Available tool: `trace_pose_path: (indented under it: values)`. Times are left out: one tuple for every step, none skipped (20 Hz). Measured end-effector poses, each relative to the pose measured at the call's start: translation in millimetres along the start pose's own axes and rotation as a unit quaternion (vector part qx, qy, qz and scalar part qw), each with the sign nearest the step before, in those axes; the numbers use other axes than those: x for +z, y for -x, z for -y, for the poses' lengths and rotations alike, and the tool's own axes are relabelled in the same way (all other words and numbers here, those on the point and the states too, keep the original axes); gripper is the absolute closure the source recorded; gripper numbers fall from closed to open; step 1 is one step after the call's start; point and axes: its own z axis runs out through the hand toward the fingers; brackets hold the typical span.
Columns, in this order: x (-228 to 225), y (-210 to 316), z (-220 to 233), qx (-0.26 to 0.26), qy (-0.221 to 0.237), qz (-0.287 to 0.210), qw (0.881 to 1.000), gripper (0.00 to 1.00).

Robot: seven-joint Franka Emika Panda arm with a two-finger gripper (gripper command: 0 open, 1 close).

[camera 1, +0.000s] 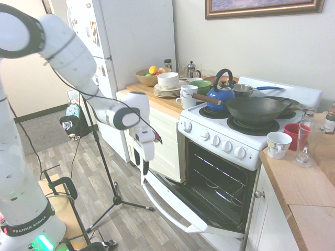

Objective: Close the oven

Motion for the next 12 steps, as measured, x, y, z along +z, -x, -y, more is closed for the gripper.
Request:
trace_pose_path:
  values:
    - [10, -15, 6, -0.004, 0.0, 0.006, 1.0, 0.0]
    - [19, -27, 13, -0.01, -0.003, 0.014, 1.0, 0.0]
    - [26, -37, 18, -0.017, -0.003, 0.017, 1.0, 0.0]
    - [32, -46, 20, -0.02, 0.002, 0.017, 1.0, 0.0]
    - [38, -56, 16, -0.02, 0.011, 0.018, 1.0, 0.0]
    - [42, -64, 10, -0.024, 0.02, 0.021, 0.999, 0.0]
    - [45, -71, 1, -0.029, 0.028, 0.024, 0.999, 0.0]
    - [47, -77, -8, -0.036, 0.033, 0.026, 0.998, 0.0]
    - [49, -80, -17, -0.041, 0.037, 0.028, 0.998, 0.0]
    - [52, -81, -25, -0.046, 0.042, 0.031, 0.998, 0.0]
    - [57, -80, -33, -0.05, 0.047, 0.035, 0.997, 0.0]
    - [62, -77, -40, -0.054, 0.053, 0.04, 0.996, 0.0]
